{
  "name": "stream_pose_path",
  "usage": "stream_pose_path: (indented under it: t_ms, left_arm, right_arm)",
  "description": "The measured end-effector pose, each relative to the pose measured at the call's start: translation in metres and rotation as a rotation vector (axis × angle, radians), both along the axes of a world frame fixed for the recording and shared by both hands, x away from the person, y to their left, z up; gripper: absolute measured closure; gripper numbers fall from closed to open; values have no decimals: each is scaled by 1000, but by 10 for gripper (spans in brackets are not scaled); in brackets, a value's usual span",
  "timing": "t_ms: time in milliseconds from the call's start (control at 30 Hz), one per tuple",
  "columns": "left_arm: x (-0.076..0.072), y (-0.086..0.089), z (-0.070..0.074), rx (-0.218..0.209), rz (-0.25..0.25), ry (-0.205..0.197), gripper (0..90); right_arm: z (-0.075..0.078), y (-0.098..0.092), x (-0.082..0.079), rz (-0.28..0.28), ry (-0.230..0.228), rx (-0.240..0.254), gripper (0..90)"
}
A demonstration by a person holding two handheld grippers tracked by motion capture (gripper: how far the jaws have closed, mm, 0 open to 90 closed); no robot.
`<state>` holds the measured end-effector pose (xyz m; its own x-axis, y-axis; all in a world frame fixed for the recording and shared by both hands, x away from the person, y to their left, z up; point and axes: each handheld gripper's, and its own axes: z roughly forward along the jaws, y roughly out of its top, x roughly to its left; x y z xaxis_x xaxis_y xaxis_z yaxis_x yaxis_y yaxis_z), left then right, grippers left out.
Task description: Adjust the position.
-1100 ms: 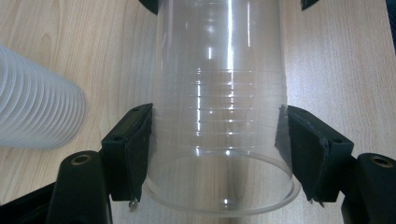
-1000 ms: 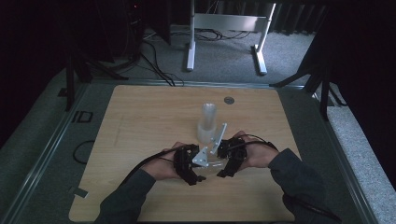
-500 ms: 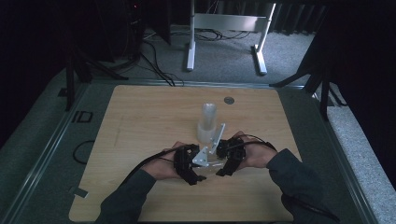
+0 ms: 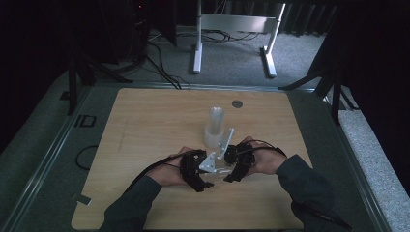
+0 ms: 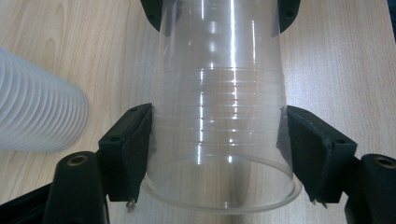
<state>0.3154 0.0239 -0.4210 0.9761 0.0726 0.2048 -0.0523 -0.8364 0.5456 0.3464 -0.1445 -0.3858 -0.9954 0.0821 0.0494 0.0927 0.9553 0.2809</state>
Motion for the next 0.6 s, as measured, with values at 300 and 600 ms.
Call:
stream_pose_path:
  t_ms: [300, 600]
  left_arm:
    - [-1, 0, 0, -7, 12, -14, 215]
    - [-1, 1, 2, -30, 33, -23, 157]
  right_arm:
    - [1, -3, 1, -7, 6, 16, 414]
    - [0, -6, 3, -21, 5, 21, 413]
